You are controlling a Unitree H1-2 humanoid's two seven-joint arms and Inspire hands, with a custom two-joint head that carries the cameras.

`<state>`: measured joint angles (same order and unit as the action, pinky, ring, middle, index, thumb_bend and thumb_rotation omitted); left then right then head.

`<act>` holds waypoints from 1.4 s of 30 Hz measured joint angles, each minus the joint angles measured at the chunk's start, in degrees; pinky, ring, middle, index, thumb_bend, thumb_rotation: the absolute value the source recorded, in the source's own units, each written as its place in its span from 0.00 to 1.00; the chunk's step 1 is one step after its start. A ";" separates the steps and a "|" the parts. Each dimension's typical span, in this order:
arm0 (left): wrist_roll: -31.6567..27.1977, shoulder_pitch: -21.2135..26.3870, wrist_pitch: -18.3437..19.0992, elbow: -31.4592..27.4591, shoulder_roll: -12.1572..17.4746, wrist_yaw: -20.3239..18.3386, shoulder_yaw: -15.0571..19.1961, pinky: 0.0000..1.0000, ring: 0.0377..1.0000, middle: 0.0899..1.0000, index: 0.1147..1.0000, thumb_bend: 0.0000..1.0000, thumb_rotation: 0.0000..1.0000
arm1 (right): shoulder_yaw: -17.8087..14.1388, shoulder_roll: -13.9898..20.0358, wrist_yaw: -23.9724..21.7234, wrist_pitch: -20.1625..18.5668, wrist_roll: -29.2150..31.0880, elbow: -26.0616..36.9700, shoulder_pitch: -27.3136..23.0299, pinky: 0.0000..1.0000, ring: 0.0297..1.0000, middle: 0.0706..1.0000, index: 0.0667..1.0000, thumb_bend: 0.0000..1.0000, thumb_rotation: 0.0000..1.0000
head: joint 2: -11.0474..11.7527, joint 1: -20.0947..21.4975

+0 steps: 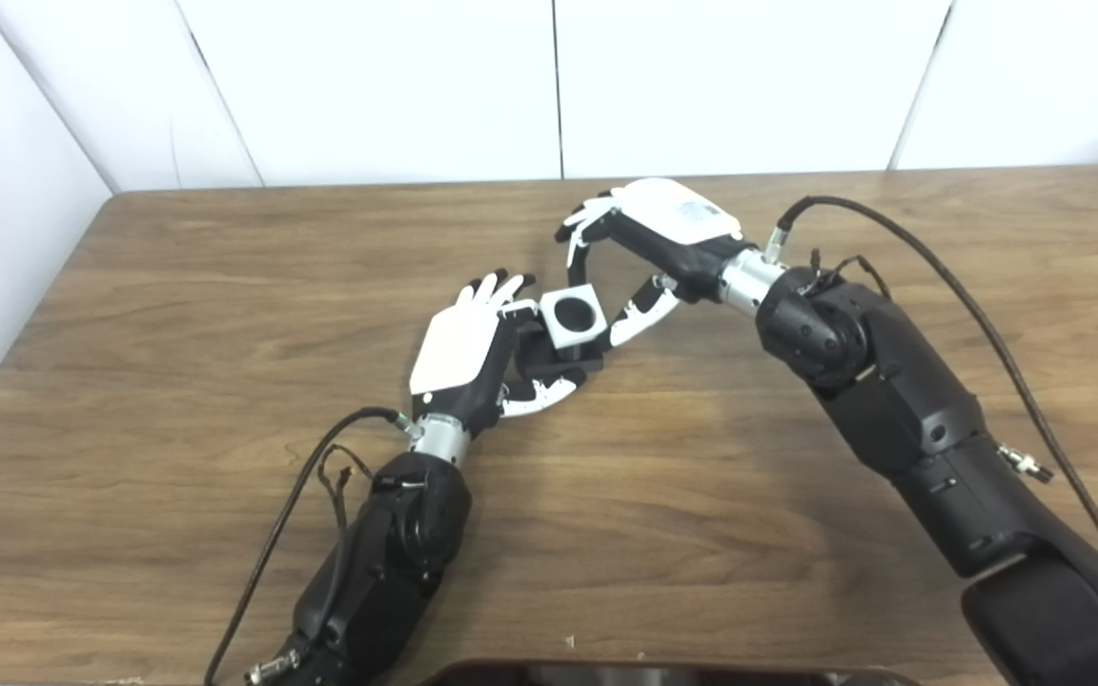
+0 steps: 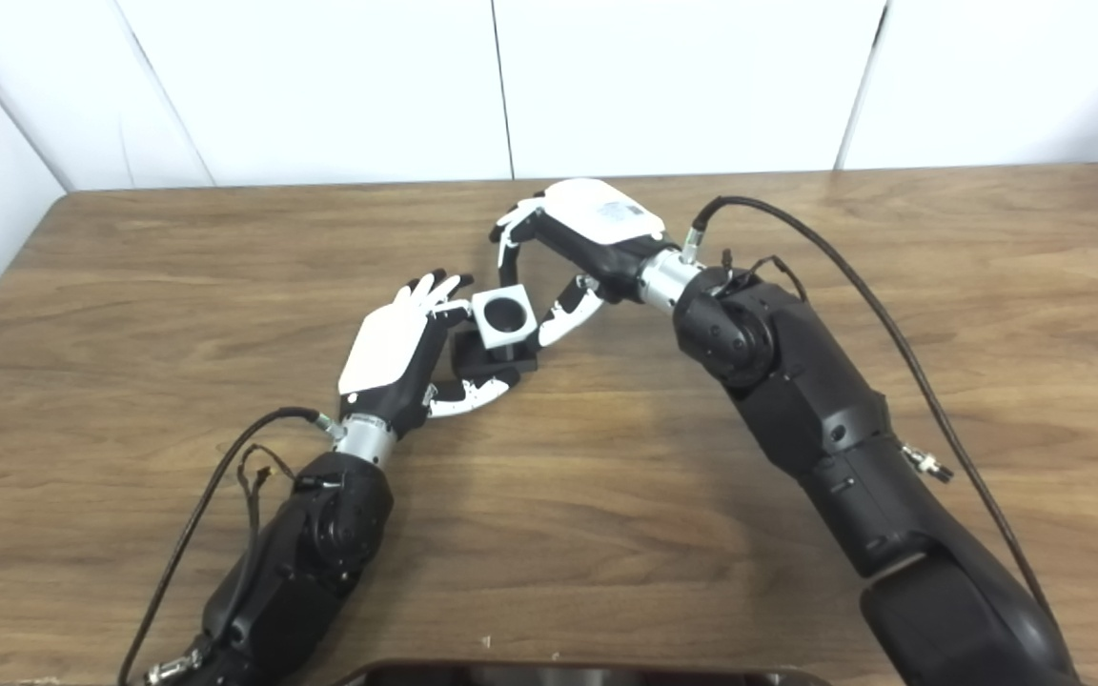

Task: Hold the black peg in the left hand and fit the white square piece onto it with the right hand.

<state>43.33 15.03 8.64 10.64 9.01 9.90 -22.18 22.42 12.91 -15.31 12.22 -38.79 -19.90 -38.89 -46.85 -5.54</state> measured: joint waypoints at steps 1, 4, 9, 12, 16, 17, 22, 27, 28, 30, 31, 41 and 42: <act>0.00 -0.02 0.06 -0.04 -0.01 -0.04 0.00 1.00 0.99 0.93 0.54 0.69 0.26 | 0.00 0.00 0.13 0.02 0.09 -0.06 0.04 0.95 0.87 0.78 0.44 0.52 0.15 | 0.00 0.00; 0.02 -0.06 0.16 -0.08 -0.03 -0.03 0.01 1.00 0.99 0.93 0.54 0.70 0.25 | 0.03 0.03 0.65 0.16 0.35 -0.60 0.05 0.95 0.87 0.78 0.44 0.52 0.15 | 0.00 0.00; 0.02 -0.06 0.16 -0.09 -0.03 -0.01 0.01 1.00 0.99 0.93 0.54 0.70 0.25 | 0.13 0.34 2.55 1.94 0.64 -2.45 0.00 0.92 0.86 0.77 0.44 0.52 0.15 | -0.26 -0.09; 0.02 -0.07 0.17 -0.15 -0.03 -0.01 0.01 1.00 0.99 0.93 0.54 0.69 0.25 | 0.15 0.44 3.05 2.09 0.68 -2.78 0.02 0.92 0.86 0.78 0.44 0.52 0.15 | -0.53 -0.09; 0.04 -0.14 0.43 -0.40 -0.10 -0.02 0.00 1.00 0.99 0.93 0.54 0.70 0.25 | 0.22 0.58 3.48 2.03 0.76 -3.01 0.13 0.92 0.86 0.77 0.45 0.52 0.15 | -0.88 0.00; 0.04 -0.16 0.54 -0.44 -0.13 -0.02 -0.01 1.00 0.99 0.93 0.54 0.70 0.25 | 0.22 0.58 3.62 2.00 0.80 -3.05 0.20 0.92 0.86 0.77 0.45 0.52 0.15 | -0.88 0.00; 0.05 -0.21 0.75 -0.48 -0.28 0.02 0.01 1.00 0.99 0.93 0.53 0.70 0.23 | 0.22 0.62 3.93 1.72 1.02 -3.04 0.68 0.93 0.86 0.77 0.45 0.52 0.15 | -1.14 -0.26; 0.05 -0.21 0.84 -0.52 -0.47 0.14 0.01 1.00 0.99 0.93 0.54 0.70 0.23 | 0.28 0.73 4.25 1.73 1.20 -3.00 0.98 0.92 0.86 0.77 0.45 0.52 0.15 | -1.32 -0.18; 0.05 -0.21 0.93 -0.55 -0.50 0.14 0.00 1.00 0.99 0.93 0.54 0.70 0.23 | 0.30 0.73 4.34 1.73 1.21 -2.99 1.04 0.93 0.86 0.77 0.45 0.52 0.15 | -1.41 -0.18; 0.06 -0.22 1.07 -0.57 -0.57 0.14 0.00 1.00 0.99 0.92 0.53 0.70 0.23 | 0.37 0.73 4.39 1.73 1.22 -2.94 1.07 0.93 0.86 0.77 0.45 0.52 0.15 | -1.49 -0.09; 0.06 -0.22 1.13 -0.58 -0.60 0.14 0.00 1.00 0.99 0.92 0.53 0.70 0.23 | 0.40 0.75 4.39 1.73 1.23 -2.93 1.06 0.93 0.86 0.77 0.45 0.52 0.15 | -1.49 -0.09; 0.05 -0.23 1.52 -0.55 -0.91 0.15 -0.03 1.00 0.99 0.93 0.54 0.70 0.25 | 1.48 2.05 -0.06 -0.13 2.30 -2.79 0.83 0.93 0.92 0.91 0.90 0.96 0.59 | -1.49 -0.09; 0.05 -0.23 1.56 -0.55 -0.94 0.15 -0.02 1.00 0.99 0.93 0.53 0.70 0.26 | 2.03 2.44 -1.37 -0.26 2.30 -3.15 0.95 0.93 0.92 0.93 0.95 0.98 0.62 | -1.49 -0.09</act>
<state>43.38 14.80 10.20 10.10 8.07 10.06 -22.20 24.45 15.35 -16.68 11.96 -36.48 -23.05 -37.93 -48.34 -5.63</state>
